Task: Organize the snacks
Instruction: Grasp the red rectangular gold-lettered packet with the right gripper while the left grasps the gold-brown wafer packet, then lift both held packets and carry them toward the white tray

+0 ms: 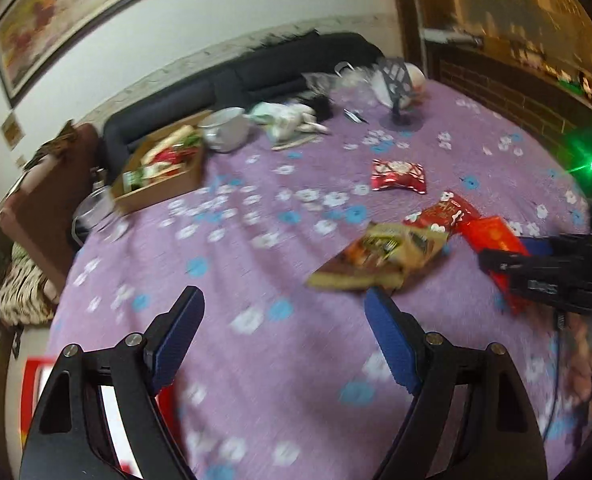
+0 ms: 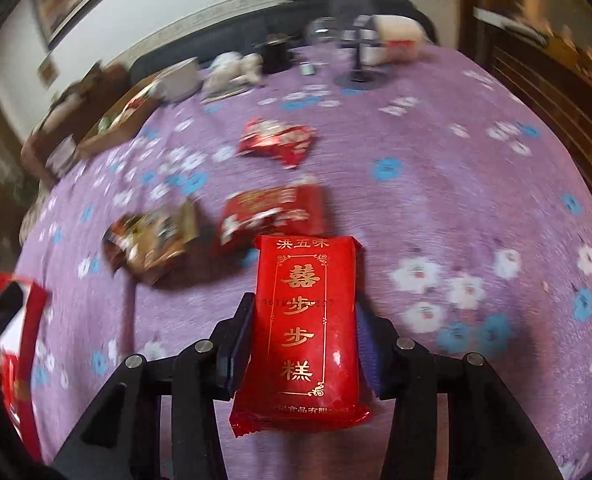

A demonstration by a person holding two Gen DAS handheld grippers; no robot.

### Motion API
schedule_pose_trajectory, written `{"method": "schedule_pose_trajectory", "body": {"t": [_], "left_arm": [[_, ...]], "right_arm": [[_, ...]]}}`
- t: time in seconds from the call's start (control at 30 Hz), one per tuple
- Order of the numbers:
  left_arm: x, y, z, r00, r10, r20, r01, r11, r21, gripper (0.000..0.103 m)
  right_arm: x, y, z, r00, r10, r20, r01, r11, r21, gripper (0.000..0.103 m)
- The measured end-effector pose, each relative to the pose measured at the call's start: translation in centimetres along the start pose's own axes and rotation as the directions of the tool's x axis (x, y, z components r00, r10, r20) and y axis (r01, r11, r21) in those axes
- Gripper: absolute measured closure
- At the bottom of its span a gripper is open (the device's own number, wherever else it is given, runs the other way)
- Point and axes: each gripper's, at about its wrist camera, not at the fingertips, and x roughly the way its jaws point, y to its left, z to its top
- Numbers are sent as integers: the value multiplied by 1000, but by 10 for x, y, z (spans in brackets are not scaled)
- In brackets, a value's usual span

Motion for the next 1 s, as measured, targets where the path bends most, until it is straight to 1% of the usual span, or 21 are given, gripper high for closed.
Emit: {"method": "schedule_pose_trajectory", "body": {"t": [0.03, 0.1, 0.13, 0.23, 0.27, 0.33, 0.4, 0.47, 0.57, 0.6, 0.63, 0.67, 0.7, 0.73, 0.77, 0.8, 0.87, 0.9, 1.0], "left_arm": [[11, -8, 6, 1000, -15, -17, 15, 999, 30, 20], [27, -19, 14, 999, -18, -40, 21, 998, 64, 20], [34, -23, 18, 999, -18, -44, 21, 997, 76, 20], [42, -30, 24, 996, -77, -52, 82, 990, 112, 20], [45, -36, 27, 994, -97, -58, 104, 984, 148, 20], [49, -45, 29, 993, -106, -58, 115, 973, 201, 20], [52, -53, 29, 991, -122, -61, 134, 956, 259, 17], [59, -57, 30, 986, -142, -90, 161, 949, 271, 16], [70, -63, 26, 970, -191, -150, 225, 939, 259, 16], [73, -66, 21, 970, -188, -155, 224, 936, 270, 16], [75, -69, 18, 971, -180, -156, 218, 935, 278, 19], [74, -68, 16, 969, -203, -143, 234, 938, 255, 31], [74, -67, 16, 961, -233, -152, 263, 938, 225, 35], [74, -64, 16, 948, -274, -161, 302, 936, 183, 50], [74, -62, 15, 944, -286, -162, 311, 938, 156, 55], [73, -62, 14, 943, -292, -161, 315, 939, 138, 58], [67, -64, 9, 950, -282, -137, 300, 944, 136, 61], [64, -64, 7, 950, -285, -127, 300, 945, 129, 61], [48, -58, -3, 946, -309, -97, 315, 947, 57, 62]], "right_arm": [[0, -9, 2, 1000, 12, 3, -12, 999, 40, 55], [0, -15, 5, 1000, 14, 7, -14, 998, 66, 55], [1, -15, 5, 1000, 11, 8, -12, 998, 65, 55], [1, -12, 6, 1000, -6, 9, 5, 999, 51, 55], [2, -11, 6, 1000, -12, 10, 11, 999, 48, 55], [2, -10, 7, 1000, -20, 11, 20, 999, 43, 55], [2, -11, 7, 1000, -19, 11, 18, 999, 50, 55], [2, -11, 7, 1000, -18, 12, 17, 998, 54, 55], [3, -10, 7, 1000, -26, 16, 26, 998, 49, 54], [3, -9, 7, 999, -31, 18, 31, 999, 44, 54], [3, -8, 7, 999, -35, 19, 34, 999, 40, 54], [4, -8, 7, 999, -38, 21, 38, 999, 36, 54], [4, -8, 7, 999, -42, 21, 41, 999, 33, 54], [4, -7, 7, 999, -45, 23, 45, 999, 29, 54], [4, -6, 7, 999, -48, 24, 48, 999, 25, 54], [4, -6, 6, 998, -50, 24, 50, 998, 23, 54], [4, -6, 6, 998, -53, 26, 53, 998, 18, 54], [4, -6, 6, 998, -55, 26, 54, 998, 16, 54], [5, -3, 6, 997, -68, 27, 69, 998, -5, 55]]}}
